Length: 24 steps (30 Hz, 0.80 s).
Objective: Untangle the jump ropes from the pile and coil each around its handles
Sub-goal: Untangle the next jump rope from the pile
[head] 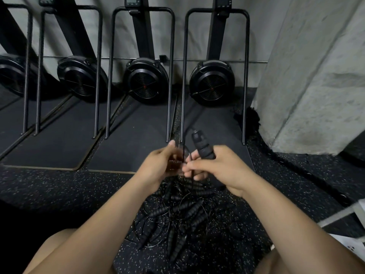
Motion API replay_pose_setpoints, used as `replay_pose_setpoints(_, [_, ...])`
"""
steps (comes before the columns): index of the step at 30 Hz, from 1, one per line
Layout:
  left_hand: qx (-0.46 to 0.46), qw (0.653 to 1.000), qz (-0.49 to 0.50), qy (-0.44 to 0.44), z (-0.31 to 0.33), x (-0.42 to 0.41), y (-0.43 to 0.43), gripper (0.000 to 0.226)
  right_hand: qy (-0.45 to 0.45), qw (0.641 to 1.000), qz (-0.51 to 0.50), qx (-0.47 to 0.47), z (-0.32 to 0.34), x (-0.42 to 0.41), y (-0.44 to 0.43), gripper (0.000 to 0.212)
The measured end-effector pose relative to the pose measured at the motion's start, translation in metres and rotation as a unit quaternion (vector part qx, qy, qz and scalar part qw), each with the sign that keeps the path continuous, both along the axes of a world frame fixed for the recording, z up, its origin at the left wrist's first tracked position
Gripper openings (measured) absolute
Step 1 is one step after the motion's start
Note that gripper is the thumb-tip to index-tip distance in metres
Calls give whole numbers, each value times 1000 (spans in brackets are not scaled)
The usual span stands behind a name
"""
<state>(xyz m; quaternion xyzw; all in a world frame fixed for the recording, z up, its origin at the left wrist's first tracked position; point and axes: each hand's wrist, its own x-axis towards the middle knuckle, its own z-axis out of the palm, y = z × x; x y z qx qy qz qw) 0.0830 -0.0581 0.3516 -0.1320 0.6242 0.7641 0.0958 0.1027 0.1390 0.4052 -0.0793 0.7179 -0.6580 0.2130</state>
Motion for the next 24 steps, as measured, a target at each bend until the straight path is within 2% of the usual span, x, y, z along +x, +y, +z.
replay_pose_setpoints(4, [-112,989,30,93,-4,17,23,23,-2,989,-113,-94,10,-11,16,20])
replay_pose_setpoints(7, [-178,973,7,147,-5,29,37,12,-2,976,-163,-146,11,-17,23,20])
replay_pose_setpoints(8, [-178,973,-26,144,-5,32,40,9,-4,971,-174,-161,12,-18,24,21])
replay_pose_setpoints(12, [-135,961,-219,98,-9,41,50,35,-23,949,-213,-231,12,-25,28,24])
replay_pose_setpoints(15, [-221,924,-288,117,-18,44,51,26,-34,927,-255,-272,12,-31,34,15])
replay_pose_setpoints(17, [-335,872,-329,141,-28,42,46,21,-43,915,-277,-288,11,-36,39,12])
replay_pose_setpoints(19, [-404,833,-350,140,-32,40,40,23,-49,912,-284,-291,9,-39,44,11])
replay_pose_setpoints(21, [-395,839,-348,137,-29,39,37,23,-55,923,-274,-265,3,-41,44,14])
replay_pose_setpoints(24, [-371,864,-298,166,-14,36,34,23,-62,964,-230,-121,-8,-41,40,24])
